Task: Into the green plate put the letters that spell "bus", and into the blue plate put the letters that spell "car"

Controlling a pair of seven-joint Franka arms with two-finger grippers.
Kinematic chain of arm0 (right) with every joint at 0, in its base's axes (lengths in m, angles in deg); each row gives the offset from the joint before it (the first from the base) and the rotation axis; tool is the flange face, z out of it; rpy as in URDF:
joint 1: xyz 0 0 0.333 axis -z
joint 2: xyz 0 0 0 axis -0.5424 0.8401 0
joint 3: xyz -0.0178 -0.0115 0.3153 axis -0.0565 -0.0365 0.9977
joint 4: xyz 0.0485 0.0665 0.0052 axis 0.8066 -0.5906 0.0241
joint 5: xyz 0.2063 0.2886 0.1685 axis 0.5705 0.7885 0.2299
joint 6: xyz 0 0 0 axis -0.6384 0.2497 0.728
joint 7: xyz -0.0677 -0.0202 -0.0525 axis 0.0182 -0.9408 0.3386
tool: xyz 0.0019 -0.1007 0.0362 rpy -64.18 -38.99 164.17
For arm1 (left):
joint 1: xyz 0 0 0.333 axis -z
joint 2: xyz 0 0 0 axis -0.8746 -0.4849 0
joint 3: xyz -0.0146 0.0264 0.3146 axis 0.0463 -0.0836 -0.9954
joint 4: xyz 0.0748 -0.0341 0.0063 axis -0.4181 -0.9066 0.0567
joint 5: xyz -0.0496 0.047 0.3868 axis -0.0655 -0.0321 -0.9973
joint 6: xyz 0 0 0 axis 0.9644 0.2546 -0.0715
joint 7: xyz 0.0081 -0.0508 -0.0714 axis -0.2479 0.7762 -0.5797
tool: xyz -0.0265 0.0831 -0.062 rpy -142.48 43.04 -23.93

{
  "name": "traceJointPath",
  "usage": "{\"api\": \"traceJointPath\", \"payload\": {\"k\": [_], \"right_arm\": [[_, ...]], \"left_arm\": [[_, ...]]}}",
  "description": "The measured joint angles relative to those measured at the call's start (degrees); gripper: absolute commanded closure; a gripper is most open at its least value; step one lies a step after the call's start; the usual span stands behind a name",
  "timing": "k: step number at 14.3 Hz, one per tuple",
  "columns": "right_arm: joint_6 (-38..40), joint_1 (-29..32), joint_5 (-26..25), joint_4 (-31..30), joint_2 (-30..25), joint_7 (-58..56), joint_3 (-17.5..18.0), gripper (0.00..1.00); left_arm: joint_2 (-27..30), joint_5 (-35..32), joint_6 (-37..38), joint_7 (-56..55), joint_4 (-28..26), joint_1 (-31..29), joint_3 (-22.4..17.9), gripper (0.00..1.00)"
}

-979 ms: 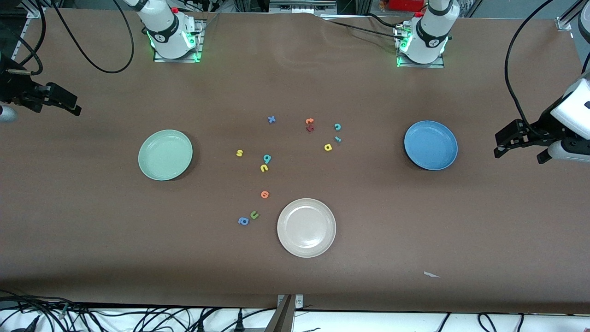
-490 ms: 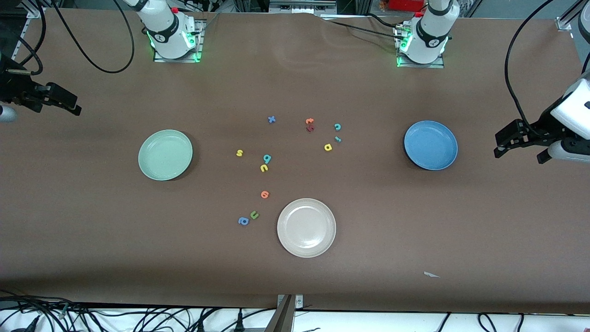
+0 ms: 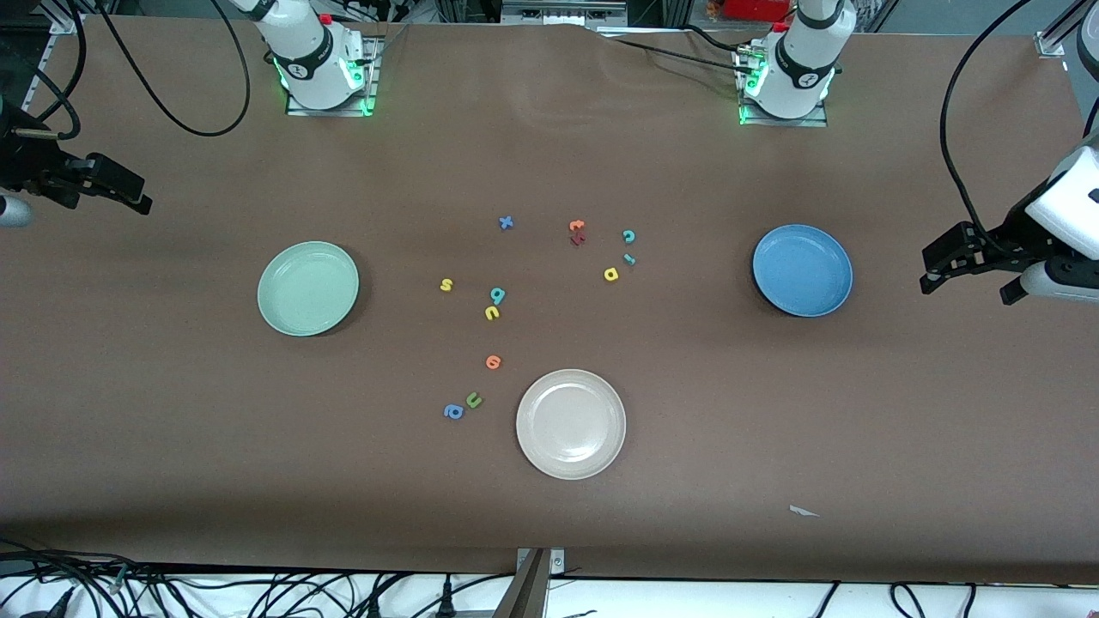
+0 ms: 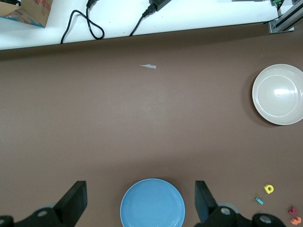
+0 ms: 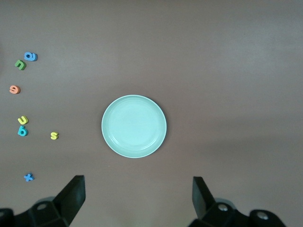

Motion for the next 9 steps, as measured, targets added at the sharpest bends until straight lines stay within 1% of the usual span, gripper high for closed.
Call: {"api": "traceJointPath", "payload": {"k": [5,9], "right_arm": [[0.0,0.0,0.0,0.0,0.0,0.0,0.0,0.00],[0.0,0.0,0.0,0.0,0.0,0.0,0.0,0.00]], "left_arm": [[0.0,-0.2,0.0,0.0,0.0,0.0,0.0,0.00],[0.1,-2.4,0.0,0.0,0.0,0.0,0.0,0.00]]}}
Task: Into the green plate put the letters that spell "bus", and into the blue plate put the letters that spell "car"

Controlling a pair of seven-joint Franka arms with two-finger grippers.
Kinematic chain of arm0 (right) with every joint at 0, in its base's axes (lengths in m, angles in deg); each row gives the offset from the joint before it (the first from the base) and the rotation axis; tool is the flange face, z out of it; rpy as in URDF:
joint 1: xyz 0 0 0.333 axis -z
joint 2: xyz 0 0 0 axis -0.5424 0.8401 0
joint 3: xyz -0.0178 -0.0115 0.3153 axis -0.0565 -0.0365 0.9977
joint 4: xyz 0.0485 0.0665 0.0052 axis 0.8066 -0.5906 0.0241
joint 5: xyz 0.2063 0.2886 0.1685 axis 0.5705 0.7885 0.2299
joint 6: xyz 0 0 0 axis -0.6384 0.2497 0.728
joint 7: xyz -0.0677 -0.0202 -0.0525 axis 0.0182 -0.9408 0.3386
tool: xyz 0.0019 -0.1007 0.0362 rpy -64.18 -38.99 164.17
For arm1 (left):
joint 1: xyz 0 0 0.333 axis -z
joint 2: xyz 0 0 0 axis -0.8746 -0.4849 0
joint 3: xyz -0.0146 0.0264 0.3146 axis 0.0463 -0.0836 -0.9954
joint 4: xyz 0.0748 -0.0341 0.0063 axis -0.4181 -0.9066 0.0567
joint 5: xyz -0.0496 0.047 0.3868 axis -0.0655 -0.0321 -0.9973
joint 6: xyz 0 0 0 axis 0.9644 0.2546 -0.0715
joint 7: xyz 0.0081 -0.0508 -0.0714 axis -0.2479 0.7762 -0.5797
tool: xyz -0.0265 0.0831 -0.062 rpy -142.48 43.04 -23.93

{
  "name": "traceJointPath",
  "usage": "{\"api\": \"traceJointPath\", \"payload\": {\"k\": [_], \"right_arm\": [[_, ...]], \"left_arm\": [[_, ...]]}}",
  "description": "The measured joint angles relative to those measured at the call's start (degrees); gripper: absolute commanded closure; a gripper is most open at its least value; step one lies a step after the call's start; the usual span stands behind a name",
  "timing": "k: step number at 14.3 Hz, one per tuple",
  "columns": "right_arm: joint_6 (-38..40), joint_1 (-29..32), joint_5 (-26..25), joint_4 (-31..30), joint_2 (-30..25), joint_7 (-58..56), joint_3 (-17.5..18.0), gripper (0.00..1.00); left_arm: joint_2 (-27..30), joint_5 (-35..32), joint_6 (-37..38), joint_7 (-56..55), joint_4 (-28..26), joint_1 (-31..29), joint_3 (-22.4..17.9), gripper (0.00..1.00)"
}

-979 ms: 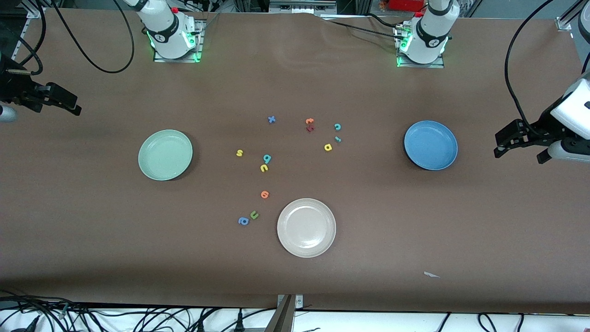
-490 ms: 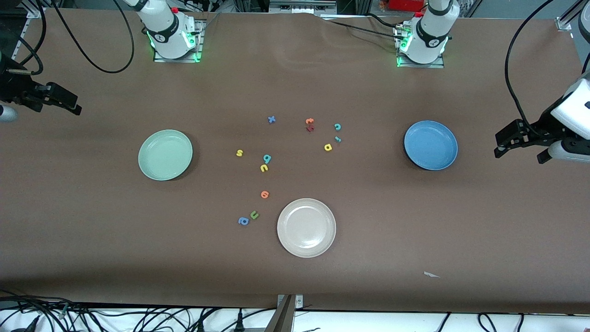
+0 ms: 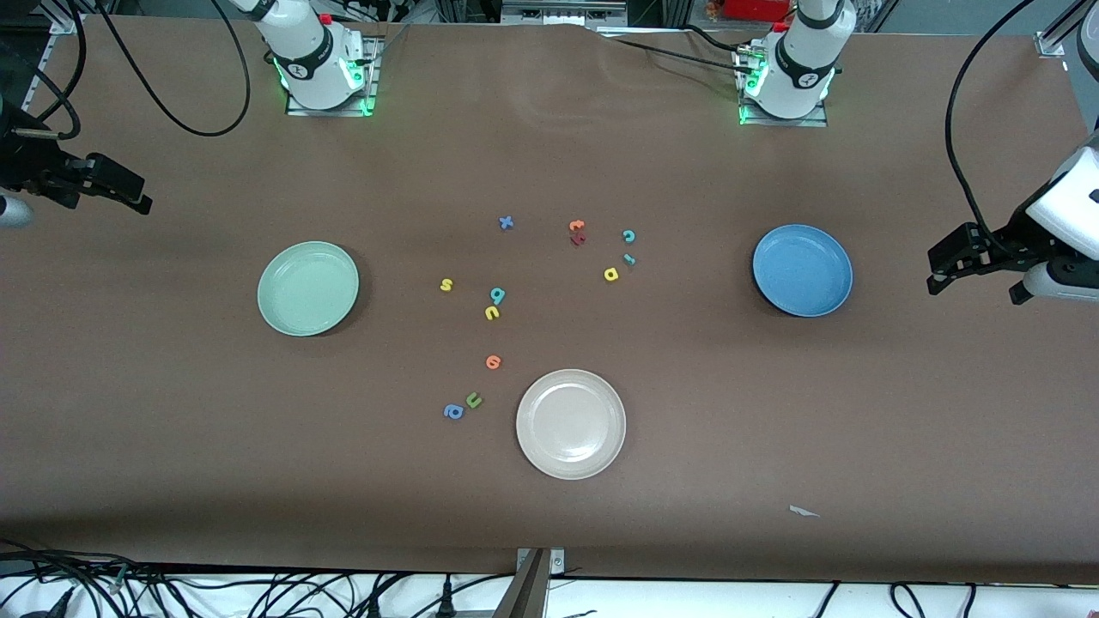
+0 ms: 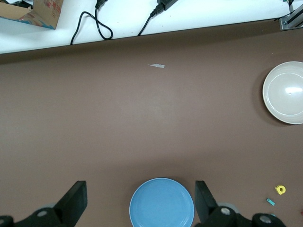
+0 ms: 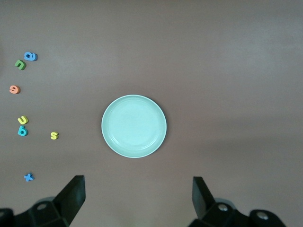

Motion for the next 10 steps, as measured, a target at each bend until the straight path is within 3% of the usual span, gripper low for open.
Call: {"api": "traceJointPath", "payload": {"k": [10], "right_arm": [[0.1,0.0,0.0,0.0,0.0,0.0,0.0,0.00]], "left_arm": [[0.2,0.0,0.1,0.0,0.1,-0.5,-0.6,0.00]]}}
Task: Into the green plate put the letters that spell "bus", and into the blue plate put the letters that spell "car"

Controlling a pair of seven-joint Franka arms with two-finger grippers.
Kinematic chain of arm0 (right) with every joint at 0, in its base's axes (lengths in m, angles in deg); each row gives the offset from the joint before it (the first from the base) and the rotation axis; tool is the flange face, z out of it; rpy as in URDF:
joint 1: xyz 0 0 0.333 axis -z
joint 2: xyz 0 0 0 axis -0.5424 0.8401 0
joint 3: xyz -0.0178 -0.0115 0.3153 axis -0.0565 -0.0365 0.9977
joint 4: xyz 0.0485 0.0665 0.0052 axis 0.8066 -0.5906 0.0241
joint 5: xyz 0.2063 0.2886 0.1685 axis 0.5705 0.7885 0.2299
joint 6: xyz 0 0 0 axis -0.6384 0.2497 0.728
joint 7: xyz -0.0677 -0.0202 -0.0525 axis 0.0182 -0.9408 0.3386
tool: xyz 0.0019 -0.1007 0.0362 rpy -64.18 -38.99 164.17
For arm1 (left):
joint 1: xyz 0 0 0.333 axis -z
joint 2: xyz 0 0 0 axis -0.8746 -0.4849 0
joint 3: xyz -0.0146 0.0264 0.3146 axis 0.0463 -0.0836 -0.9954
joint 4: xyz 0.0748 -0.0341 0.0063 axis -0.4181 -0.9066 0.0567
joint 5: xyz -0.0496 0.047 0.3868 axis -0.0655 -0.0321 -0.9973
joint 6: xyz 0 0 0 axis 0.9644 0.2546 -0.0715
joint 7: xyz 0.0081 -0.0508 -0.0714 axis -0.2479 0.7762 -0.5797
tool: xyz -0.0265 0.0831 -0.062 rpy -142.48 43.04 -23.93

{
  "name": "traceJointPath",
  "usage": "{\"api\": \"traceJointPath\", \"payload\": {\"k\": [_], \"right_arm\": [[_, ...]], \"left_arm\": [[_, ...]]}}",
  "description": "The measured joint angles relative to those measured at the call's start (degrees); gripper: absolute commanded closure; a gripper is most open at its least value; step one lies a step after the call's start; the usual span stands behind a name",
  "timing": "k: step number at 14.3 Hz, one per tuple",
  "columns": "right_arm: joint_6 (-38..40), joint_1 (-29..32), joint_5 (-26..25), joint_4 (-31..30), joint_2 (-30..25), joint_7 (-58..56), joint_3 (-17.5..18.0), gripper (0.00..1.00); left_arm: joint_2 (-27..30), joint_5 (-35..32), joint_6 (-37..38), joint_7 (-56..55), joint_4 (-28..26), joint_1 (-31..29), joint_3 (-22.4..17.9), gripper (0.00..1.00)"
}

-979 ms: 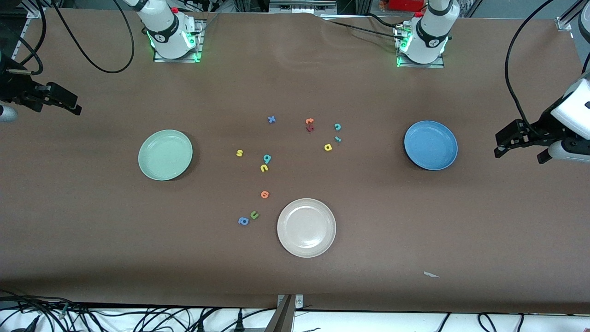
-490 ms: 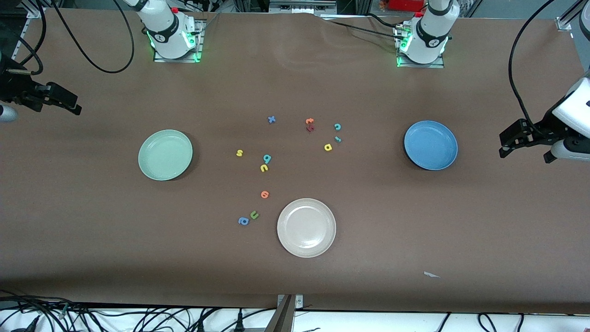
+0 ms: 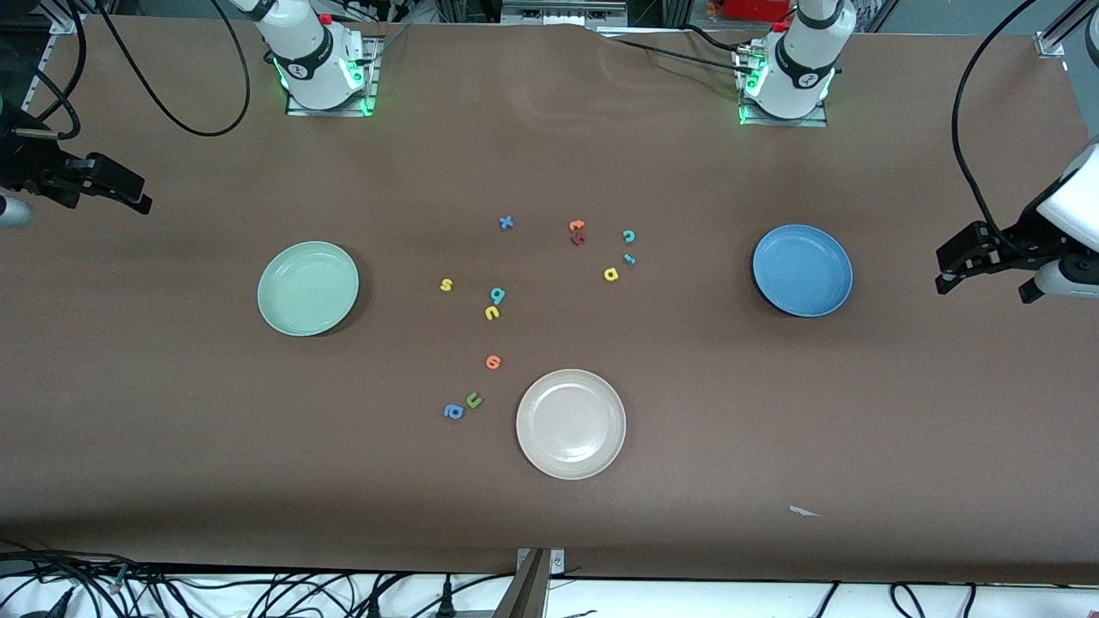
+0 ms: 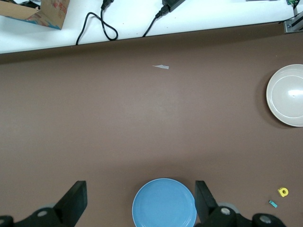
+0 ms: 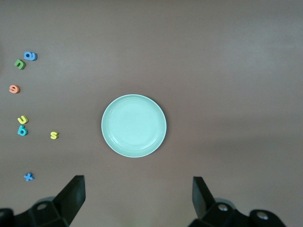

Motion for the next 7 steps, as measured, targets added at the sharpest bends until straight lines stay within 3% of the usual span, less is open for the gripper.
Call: {"api": "traceJointPath", "payload": {"k": [7], "right_arm": [[0.0,0.0,0.0,0.0,0.0,0.0,0.0,0.00]], "left_arm": [[0.4,0.0,1.6,0.0,0.1,0.1,0.5,0.00]]}}
